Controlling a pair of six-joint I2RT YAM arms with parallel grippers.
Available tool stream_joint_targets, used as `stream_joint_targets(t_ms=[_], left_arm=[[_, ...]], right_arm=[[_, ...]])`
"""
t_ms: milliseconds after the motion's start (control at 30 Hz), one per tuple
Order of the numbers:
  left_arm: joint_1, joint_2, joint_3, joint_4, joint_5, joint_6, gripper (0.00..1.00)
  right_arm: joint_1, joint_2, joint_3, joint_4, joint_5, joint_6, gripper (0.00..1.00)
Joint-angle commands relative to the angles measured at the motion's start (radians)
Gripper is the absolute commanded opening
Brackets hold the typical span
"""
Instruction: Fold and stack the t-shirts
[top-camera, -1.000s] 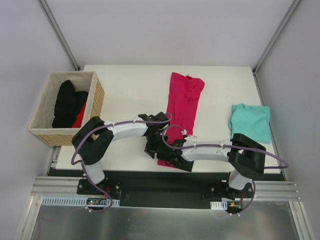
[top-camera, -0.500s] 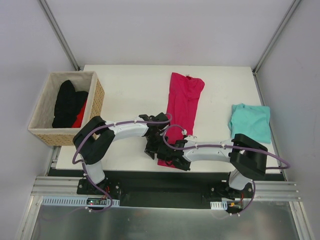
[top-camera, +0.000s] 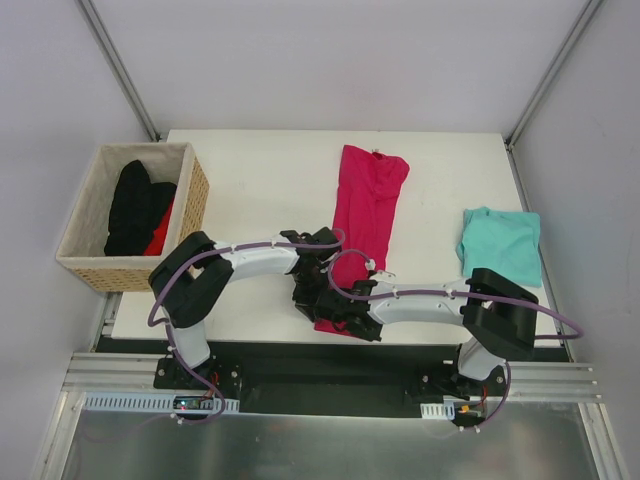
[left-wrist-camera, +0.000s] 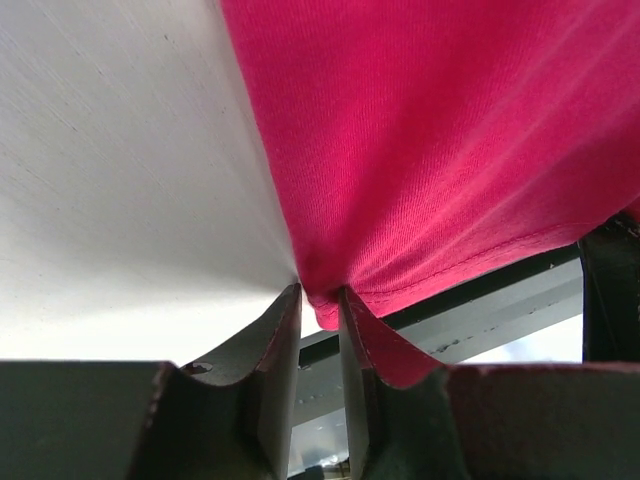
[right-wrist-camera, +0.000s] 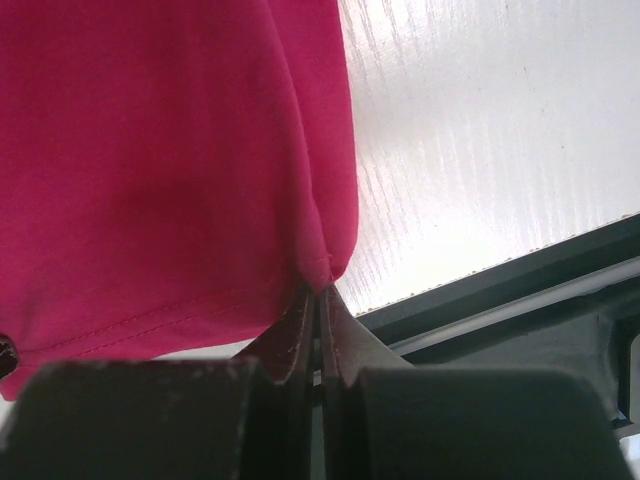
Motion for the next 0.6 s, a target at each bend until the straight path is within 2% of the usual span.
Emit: stream_joint_targets(t_ms=[0, 67, 167, 267, 300, 567], left_arm=[[-0.014, 0.019, 0.015, -0.014, 0.014, 0.001, 0.21], [-0.018, 0.022, 0.015, -0.014, 0.015, 0.001, 0.26], [-0.023, 0.030, 0.019, -0.014, 0.017, -0.001, 0.27], [-0.029, 0.037, 0.025, -0.014, 0.025, 0.004, 0.17], [-0.030, 0.039, 0.027, -0.015, 0.025, 0.005, 0.02], [-0.035, 0.036, 0.029, -0.014, 0.022, 0.008, 0.00]], right_arm=[[-0.006, 0.010, -0.049, -0.027, -0.020, 0.032, 0.01], [-0.006, 0.009, -0.049, -0.030, -0.023, 0.033, 0.01], [-0.005, 0.008, -0.050, -0.030, -0.022, 0.035, 0.01], [-0.005, 0.008, -0.050, -0.031, -0.020, 0.035, 0.01], [-0.005, 0.008, -0.049, -0.031, -0.022, 0.035, 0.01], [-0.003, 0.007, -0.046, -0.040, -0.019, 0.038, 0.01]])
